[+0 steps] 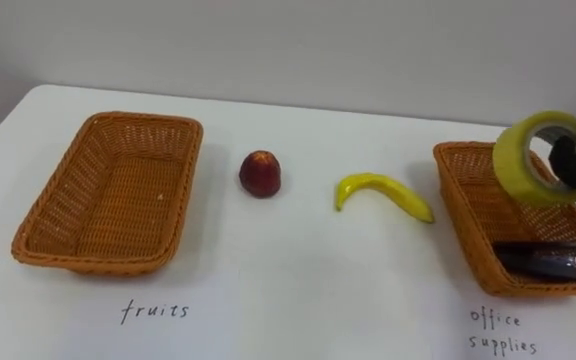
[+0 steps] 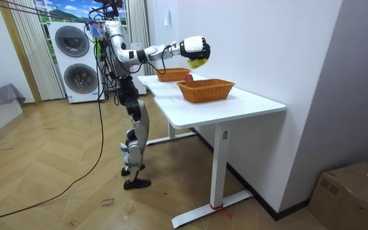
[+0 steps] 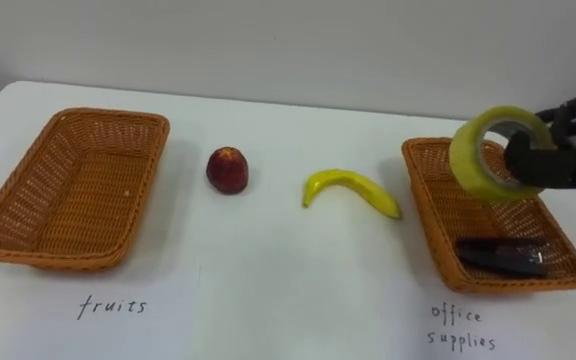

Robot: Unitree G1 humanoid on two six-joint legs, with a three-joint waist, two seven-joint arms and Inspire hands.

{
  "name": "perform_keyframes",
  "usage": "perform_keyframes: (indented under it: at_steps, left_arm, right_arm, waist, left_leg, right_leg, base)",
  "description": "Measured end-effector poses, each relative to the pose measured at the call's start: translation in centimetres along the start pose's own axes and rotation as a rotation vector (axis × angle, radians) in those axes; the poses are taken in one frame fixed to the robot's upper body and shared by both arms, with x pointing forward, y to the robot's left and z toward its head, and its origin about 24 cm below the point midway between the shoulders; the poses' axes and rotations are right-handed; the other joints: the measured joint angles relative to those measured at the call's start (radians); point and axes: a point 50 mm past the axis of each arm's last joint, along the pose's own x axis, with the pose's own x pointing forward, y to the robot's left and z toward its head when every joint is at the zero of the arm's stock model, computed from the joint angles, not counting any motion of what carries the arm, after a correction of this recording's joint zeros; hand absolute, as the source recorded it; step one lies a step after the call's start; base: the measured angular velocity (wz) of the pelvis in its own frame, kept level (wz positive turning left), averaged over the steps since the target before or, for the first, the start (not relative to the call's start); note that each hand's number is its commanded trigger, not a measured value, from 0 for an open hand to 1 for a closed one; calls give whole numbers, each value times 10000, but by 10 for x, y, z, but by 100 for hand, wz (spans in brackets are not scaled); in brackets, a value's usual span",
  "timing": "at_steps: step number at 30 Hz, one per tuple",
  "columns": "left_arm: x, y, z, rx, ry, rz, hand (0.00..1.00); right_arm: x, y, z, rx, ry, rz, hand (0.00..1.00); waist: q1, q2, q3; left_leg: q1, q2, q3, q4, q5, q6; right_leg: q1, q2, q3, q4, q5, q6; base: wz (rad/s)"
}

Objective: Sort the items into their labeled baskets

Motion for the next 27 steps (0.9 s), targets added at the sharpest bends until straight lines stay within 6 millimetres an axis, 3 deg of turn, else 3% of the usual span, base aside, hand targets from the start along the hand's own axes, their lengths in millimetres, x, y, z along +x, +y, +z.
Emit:
perform_keyframes:
  at_steps: [8,15,17,18,19,20,27]
  left_arm:
    - [-1,-1,-2,27,110,-27,0]
    - [0,-1,-2,9,158,-20,0]
    - [0,-1,-2,8,156,-22,0]
    - [0,-1,-1,3,138,-20,0]
    - [0,-1,-1,1,132,-20,0]
    - [0,-1,-1,0,132,-20,0]
    - [1,0,2,-44,49,5,0]
  right_arm:
    - [3,-12,-3,-749,113,-173,100]
    - [1,-10,-18,-1060,701,-17,100]
    - [0,-10,-19,-1088,742,8,77]
    - [-1,-10,-20,-1112,776,23,53]
    - [-2,-10,-22,-1148,837,49,12]
    - [-3,-10,-23,-1166,868,63,0]
    - [-5,-10,-26,-1248,933,94,0]
  waist:
    - [-36,-110,-54]
    - [10,-44,42]
    - [11,2,66]
    - [11,15,66]
    - [21,17,66]
    - [29,18,65]
    - [193,20,36]
  left_leg:
    - [-145,23,126,-11,8,-5]
    - [-102,28,172,-53,5,-7]
    - [-146,32,173,-140,0,-7]
    - [-157,32,174,-161,0,-8]
    - [-161,31,174,-159,0,-7]
    - [-161,31,175,-159,0,-7]
    - [-150,31,234,-151,3,-5]
  right_leg:
    - [-177,26,148,11,11,10]
    - [-212,29,242,9,12,11]
    - [-224,31,242,16,13,10]
    - [-243,31,242,17,19,5]
    - [-248,31,242,17,22,3]
    - [-248,31,242,17,22,3]
    - [-269,39,308,15,22,4]
  base:
    - [-7]
    - [0]
    - [0]
    - [0]
    - [0]
    - [0]
    - [-2]
